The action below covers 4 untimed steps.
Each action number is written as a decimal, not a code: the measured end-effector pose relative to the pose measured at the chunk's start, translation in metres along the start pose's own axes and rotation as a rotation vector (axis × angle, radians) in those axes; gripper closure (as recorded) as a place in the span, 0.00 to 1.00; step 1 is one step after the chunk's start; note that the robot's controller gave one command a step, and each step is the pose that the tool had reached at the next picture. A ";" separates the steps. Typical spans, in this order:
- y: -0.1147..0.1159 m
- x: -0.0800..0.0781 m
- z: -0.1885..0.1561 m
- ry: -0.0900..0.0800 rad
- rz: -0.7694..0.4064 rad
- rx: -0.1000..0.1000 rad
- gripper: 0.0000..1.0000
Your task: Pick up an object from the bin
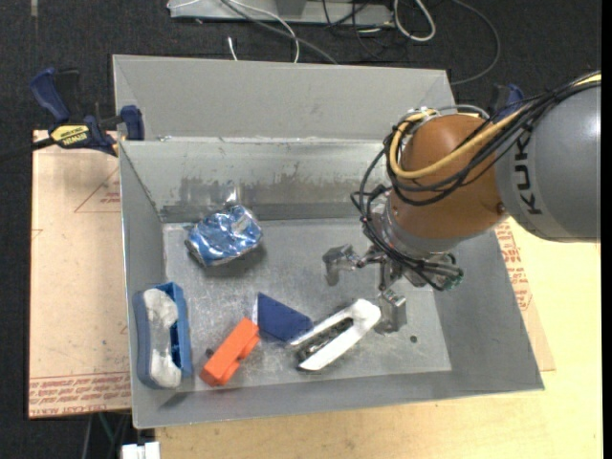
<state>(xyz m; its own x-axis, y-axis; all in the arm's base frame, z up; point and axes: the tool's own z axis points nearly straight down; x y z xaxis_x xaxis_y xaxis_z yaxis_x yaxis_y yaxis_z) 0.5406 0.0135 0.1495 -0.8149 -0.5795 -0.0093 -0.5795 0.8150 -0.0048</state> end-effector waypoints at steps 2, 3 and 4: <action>0.014 -0.008 0.080 0.001 -0.321 -0.004 0.00; -0.009 0.008 0.079 0.005 -0.058 -0.011 1.00; -0.009 0.008 0.079 0.005 -0.058 -0.011 1.00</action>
Offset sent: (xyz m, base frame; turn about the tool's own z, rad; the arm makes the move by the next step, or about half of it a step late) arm -0.0011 0.0151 -0.0795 -0.3246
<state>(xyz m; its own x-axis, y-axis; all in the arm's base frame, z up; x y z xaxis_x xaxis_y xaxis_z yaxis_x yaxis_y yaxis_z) 0.5404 0.0017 0.0704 -0.7798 -0.6260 -0.0041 -0.6260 0.7798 0.0053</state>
